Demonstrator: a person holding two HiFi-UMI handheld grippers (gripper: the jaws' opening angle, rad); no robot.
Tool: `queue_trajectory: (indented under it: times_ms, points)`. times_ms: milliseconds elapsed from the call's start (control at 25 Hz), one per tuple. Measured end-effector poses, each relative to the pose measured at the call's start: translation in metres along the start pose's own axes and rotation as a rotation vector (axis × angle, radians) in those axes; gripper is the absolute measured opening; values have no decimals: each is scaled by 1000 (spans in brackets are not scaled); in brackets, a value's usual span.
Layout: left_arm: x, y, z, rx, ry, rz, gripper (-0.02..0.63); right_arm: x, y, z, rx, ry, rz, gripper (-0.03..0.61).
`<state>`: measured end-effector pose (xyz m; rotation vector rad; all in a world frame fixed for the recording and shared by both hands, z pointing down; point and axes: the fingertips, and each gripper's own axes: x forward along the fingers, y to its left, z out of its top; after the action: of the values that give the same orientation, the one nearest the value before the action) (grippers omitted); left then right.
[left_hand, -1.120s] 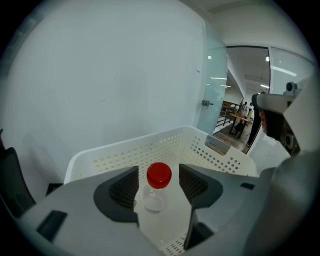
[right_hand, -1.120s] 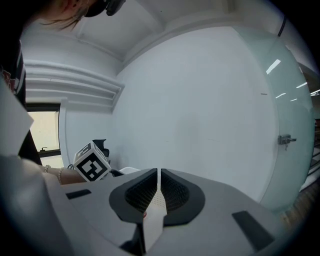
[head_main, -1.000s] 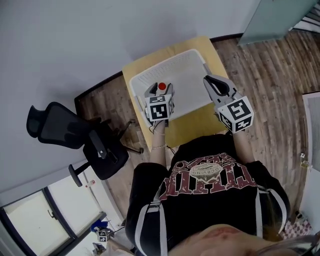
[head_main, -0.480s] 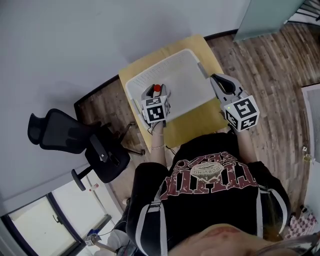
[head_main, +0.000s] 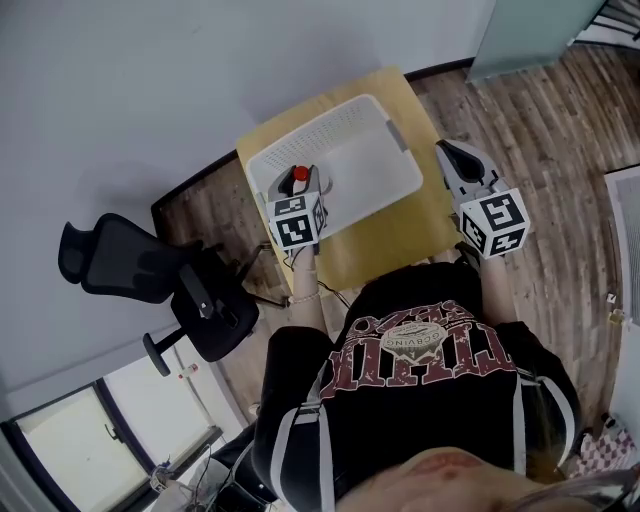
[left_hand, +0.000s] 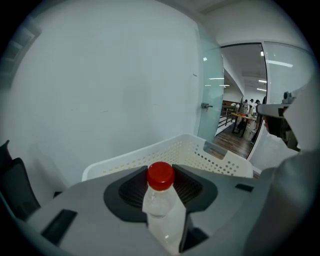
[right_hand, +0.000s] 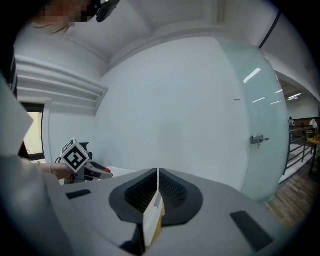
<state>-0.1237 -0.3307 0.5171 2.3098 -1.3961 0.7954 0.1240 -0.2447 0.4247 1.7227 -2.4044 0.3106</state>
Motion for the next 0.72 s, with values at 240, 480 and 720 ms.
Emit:
queue_trajectory:
  times_ms: [240,480,720]
  points:
    - [-31,-22,20,13,-60,-4,198,-17,-6,-2,-1,-15,19,18]
    - [-72,-39,44,34,-138,-12,196,-24,-4,-2,-4,-29,52,18]
    - [-125,-66,71,51,-206,-32,198,-29,-1,0,-18,-42,103,18]
